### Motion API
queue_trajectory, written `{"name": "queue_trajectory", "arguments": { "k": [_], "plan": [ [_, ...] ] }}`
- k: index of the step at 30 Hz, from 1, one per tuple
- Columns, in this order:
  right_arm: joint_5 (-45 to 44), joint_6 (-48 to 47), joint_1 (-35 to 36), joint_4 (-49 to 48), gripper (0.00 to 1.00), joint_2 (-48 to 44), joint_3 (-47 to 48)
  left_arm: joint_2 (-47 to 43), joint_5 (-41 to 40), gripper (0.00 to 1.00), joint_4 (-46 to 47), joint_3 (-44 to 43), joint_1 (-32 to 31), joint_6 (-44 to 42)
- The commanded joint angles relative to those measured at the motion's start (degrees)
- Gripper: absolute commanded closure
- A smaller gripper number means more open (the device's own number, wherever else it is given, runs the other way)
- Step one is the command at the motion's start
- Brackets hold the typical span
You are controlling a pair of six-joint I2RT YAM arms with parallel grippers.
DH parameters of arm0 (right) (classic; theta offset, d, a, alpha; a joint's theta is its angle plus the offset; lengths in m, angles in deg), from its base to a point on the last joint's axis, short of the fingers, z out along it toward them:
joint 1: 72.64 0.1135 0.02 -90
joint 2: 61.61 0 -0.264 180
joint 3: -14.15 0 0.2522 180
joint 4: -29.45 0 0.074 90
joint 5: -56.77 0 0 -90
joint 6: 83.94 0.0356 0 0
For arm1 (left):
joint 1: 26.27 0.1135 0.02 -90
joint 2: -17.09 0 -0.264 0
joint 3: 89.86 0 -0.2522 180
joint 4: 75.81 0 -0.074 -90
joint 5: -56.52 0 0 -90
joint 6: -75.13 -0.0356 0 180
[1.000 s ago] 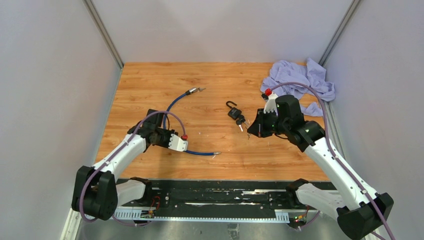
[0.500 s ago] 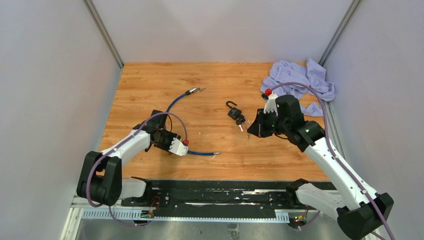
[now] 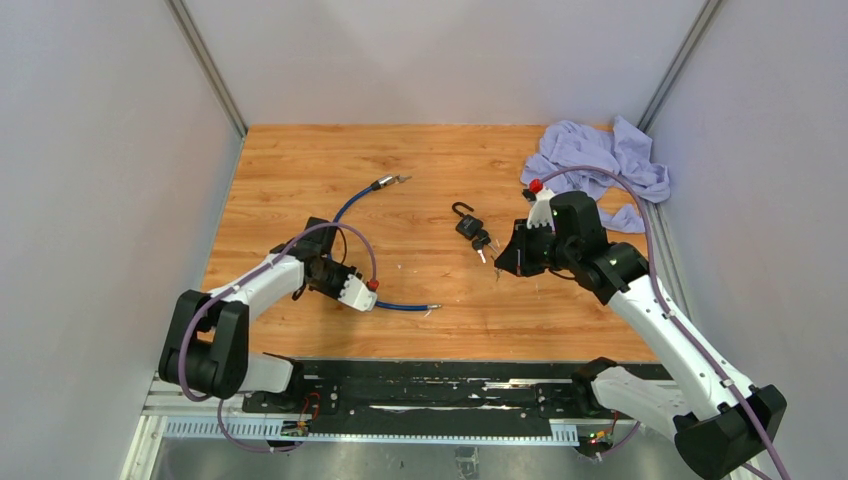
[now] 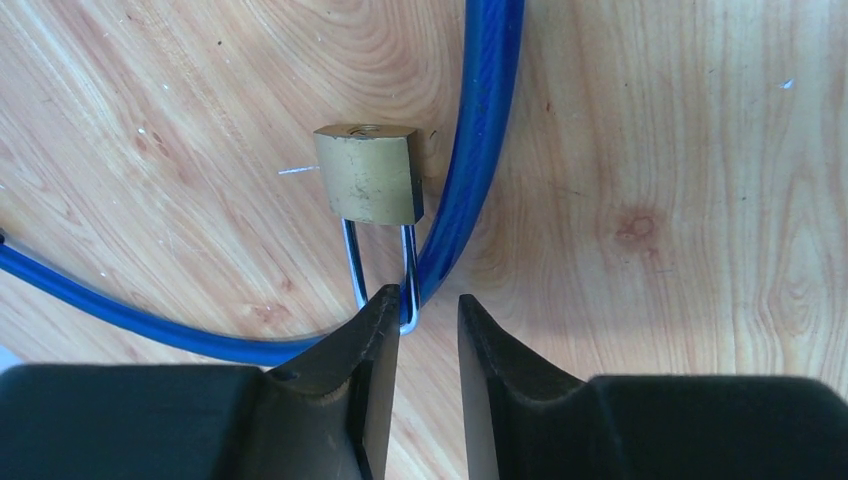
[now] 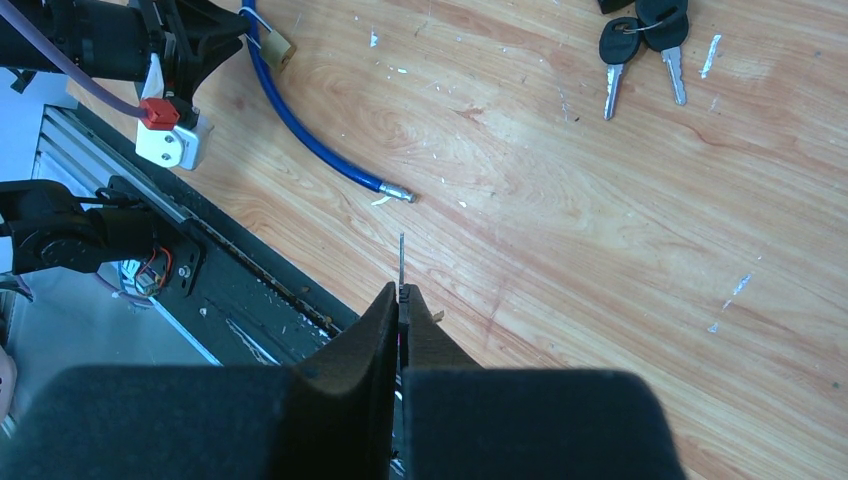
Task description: Unlock with the key
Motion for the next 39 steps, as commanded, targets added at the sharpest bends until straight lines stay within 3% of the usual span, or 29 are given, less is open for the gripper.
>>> {"name": "queue_trajectory", "arguments": {
  "k": [1, 23, 36, 39],
  "plan": [
    [0.3, 0.5, -0.8, -0.3, 0.99, -1.3, -0.6, 0.4, -1.3, 0.7, -0.7, -0.4, 0.4, -0.6],
    [1.0, 0.7, -0.8, -0.2, 0.99, -1.6, -0.1, -6.0, -5.0, 0.82, 2.7, 5.1, 0.4, 4.6],
    [2.0, 1.1, -0.8, -0.8, 0.99, -1.4, -0.2, -15.0, -5.3, 0.81, 2.8, 7.3, -1.9, 7.8],
    [2.0, 1.2, -0.8, -0.7, 0.99, -1.6, -0.3, -14.4, -5.5, 0.71, 1.8, 7.4, -1.9, 7.1]
  ]
}}
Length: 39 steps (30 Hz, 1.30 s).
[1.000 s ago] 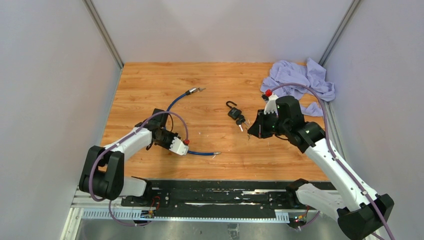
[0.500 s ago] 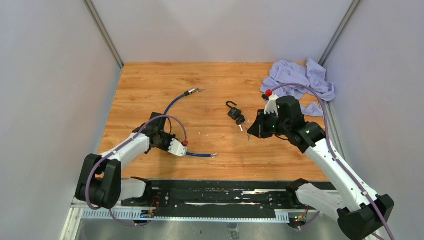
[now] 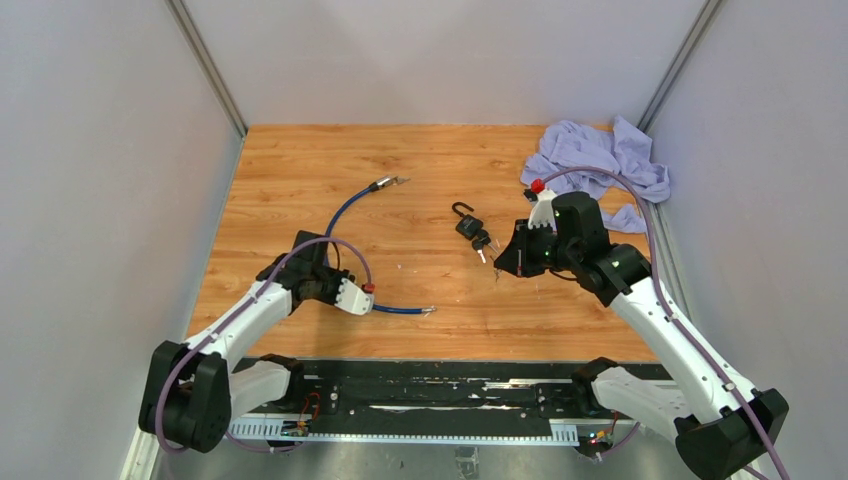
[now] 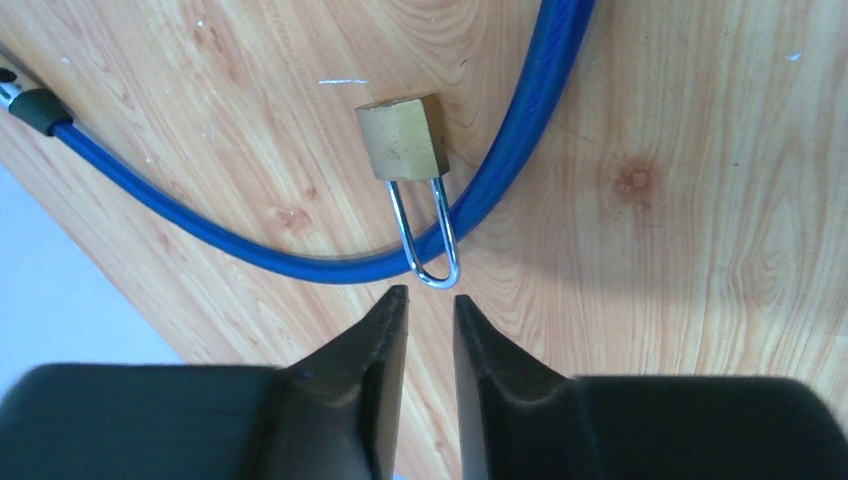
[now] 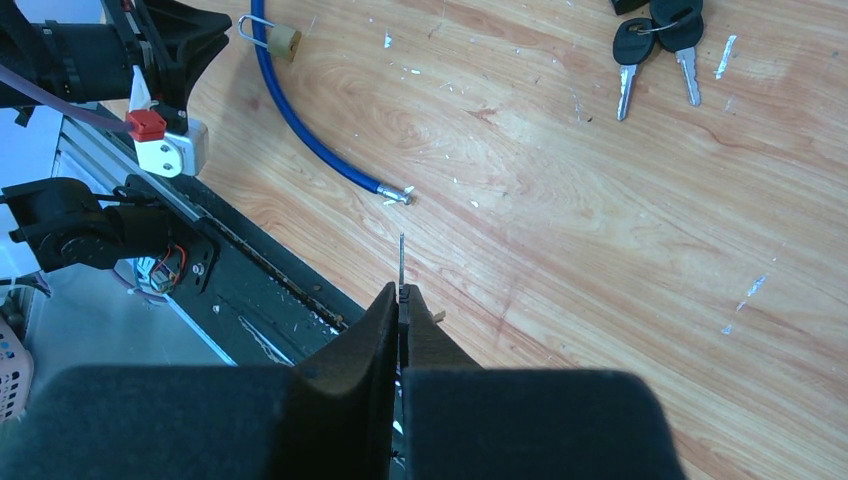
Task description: Unlock with the key
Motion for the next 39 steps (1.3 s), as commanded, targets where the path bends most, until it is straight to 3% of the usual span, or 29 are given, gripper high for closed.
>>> {"name": "queue_trajectory", "arguments": {
  "k": [1, 3, 7, 16, 27, 39],
  "plan": [
    [1.0, 0.3, -0.8, -0.7, 0.99, -0.9, -0.4, 0.4, -0.6, 0.65, -1.4, 0.7, -0.3, -0.4],
    [1.0, 0.4, -0.8, -0.7, 1.0, -1.0, -0.4, 1.6, -2.2, 0.59, -1.1, 1.2, -0.4, -2.3],
    [0.8, 0.5, -0.8, -0.7, 0.99, -1.2, -0.6, 4.4, -2.6, 0.58, 0.2, 0.7, -0.4, -3.8],
    [0.6, 0.4, -0.8, -0.7, 0.99, -1.6, -1.2, 9.6, -5.0, 0.7, 5.3, -0.2, -0.4, -2.3],
    [0.7, 0.3, -0.8, -0.7, 0.99, -1.6, -1.1, 2.1, -4.5, 0.87, 11.6, 5.9, -0.4, -4.6],
    [0.7, 0.6, -0.8, -0.7, 0.99, -2.7, -1.5, -5.7, 0.8, 0.91, 8.2, 5.1, -0.5, -3.5]
  ]
}}
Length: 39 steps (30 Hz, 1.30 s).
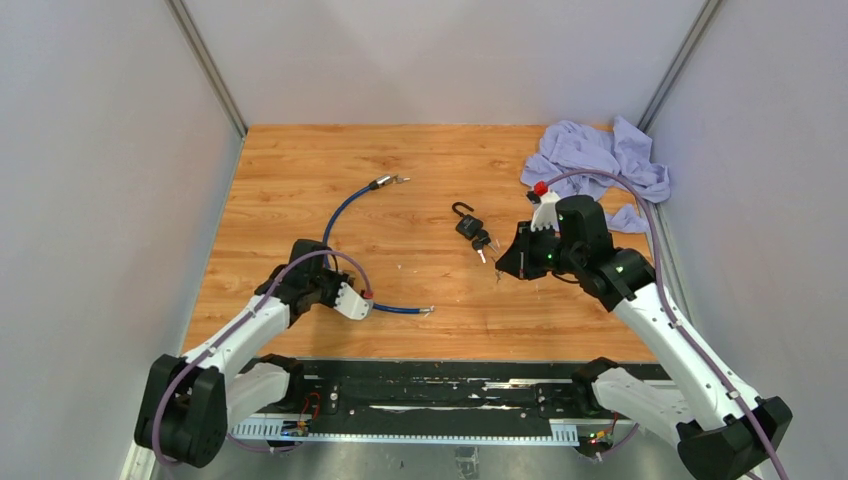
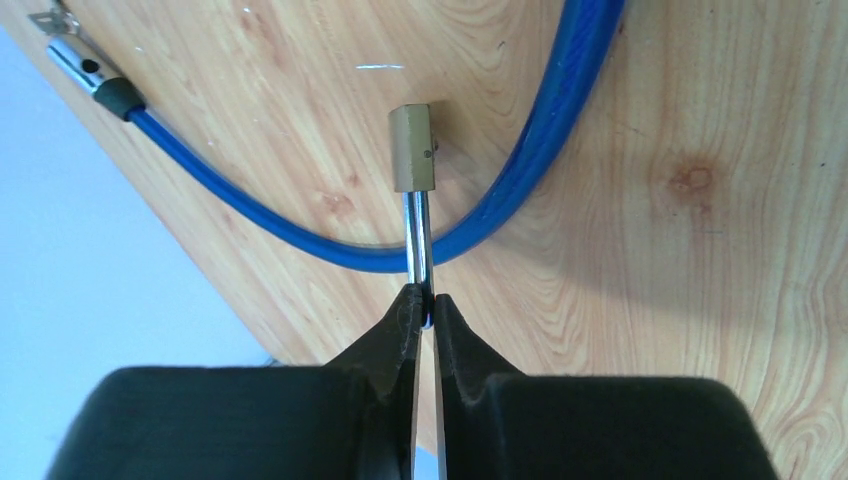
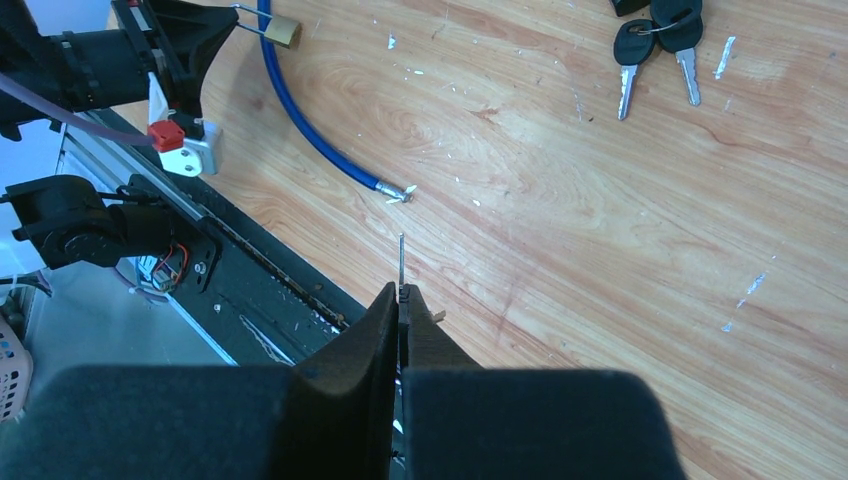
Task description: Unlock with the key
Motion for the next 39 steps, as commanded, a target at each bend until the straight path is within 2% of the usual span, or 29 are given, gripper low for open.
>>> {"name": "queue_trajectory", "arguments": {
  "k": [1, 9, 18, 24, 30, 39],
  "plan": [
    [0.6, 0.5, -0.8, -0.7, 0.99, -0.8, -0.6, -3.2, 3.6, 0.91, -2.1, -1.4, -0.2, 0.3],
    [1.0, 0.6, -0.8, -0.7, 0.99, -1.1, -0.7, -6.7, 4.2, 0.9, -5.9, -2.3, -1.9, -0.4],
    [1.2, 0.7, -0.8, -0.8, 0.99, -2.0, -1.2, -10.1, 2.0, 0.89, -7.8, -0.9, -6.1, -9.3],
    [1.2, 0.7, -0.8, -0.9, 0.99, -2.5, -1.7, -5.8, -4.4, 0.87, -12.3, -3.5, -8.8, -12.1],
    [1.2, 0.6, -0.8, -1.0, 0.99, -3.0, -1.9, -0.4, -11.3, 0.88, -16.6, -8.0, -12.0, -11.5],
    [1.3, 0.3, -0.8, -1.0, 0.99, -3.5, -2.0, 2.3, -16.7, 0.88, -20.0, -12.6, -18.3, -8.7]
  ]
}}
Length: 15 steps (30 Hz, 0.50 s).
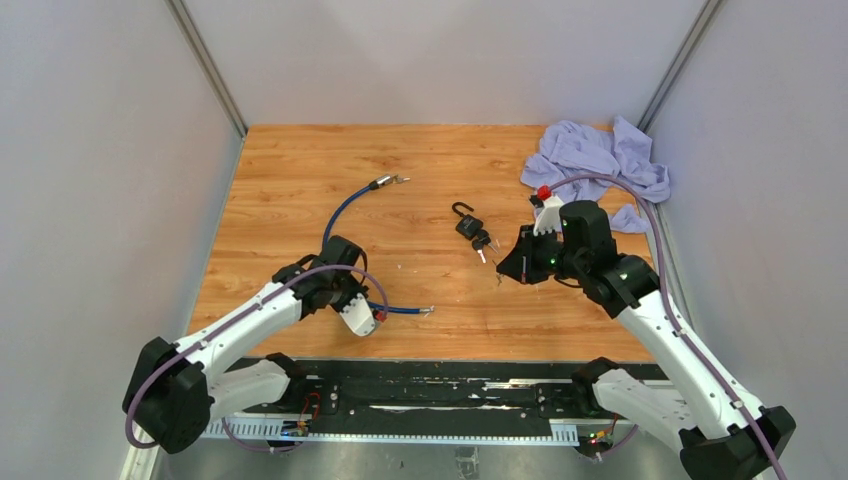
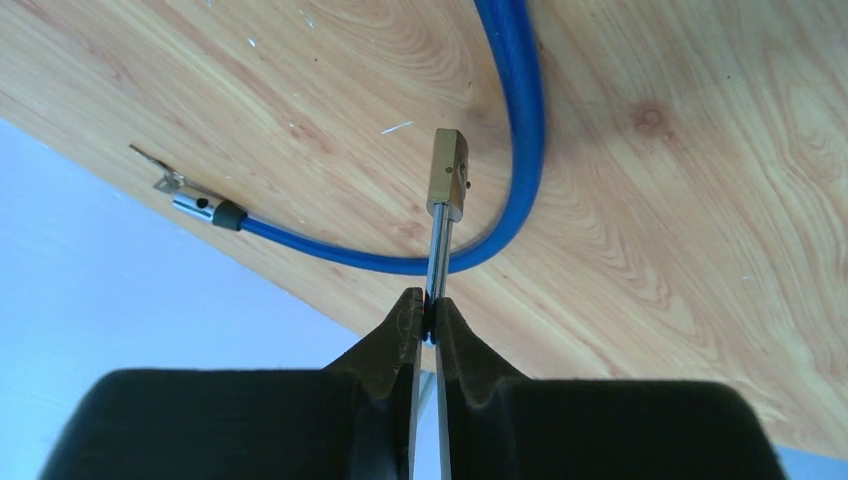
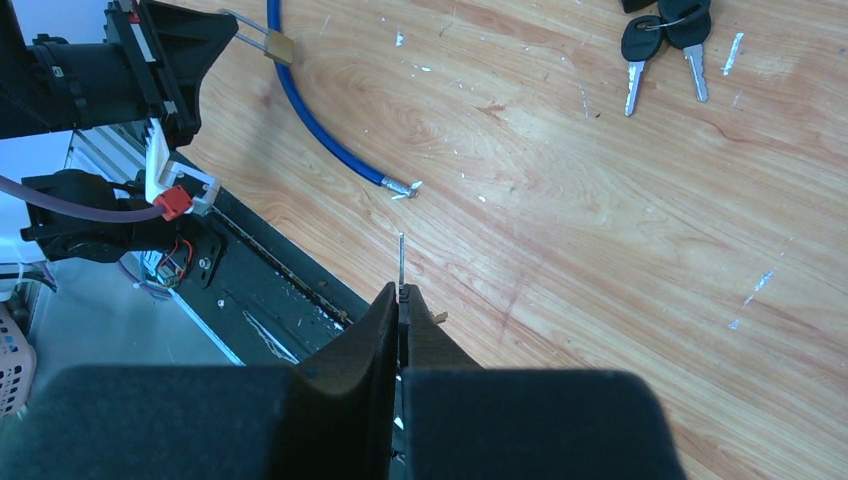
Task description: Unlock with the key
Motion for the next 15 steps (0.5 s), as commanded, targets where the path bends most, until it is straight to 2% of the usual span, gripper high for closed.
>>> {"name": "queue_trajectory", "arguments": {
  "k": [1, 11, 15],
  "plan": [
    [0.8, 0.1, -0.8, -0.6, 1.0, -1.0, -0.4, 1.3, -5.3, 0.88, -2.4, -1.7, -3.0, 1.1],
    [0.6, -0.1, -0.8, -0.4, 0.99, -1.6, -0.7, 8.1, -11.9, 0.85, -2.3, -3.2, -6.4, 5.6],
    [0.6, -0.2, -0.8, -0.4, 0.99, -1.5, -0.6, 9.1, -11.0, 0.77, -2.4, -5.5, -7.1, 8.4]
  ]
}}
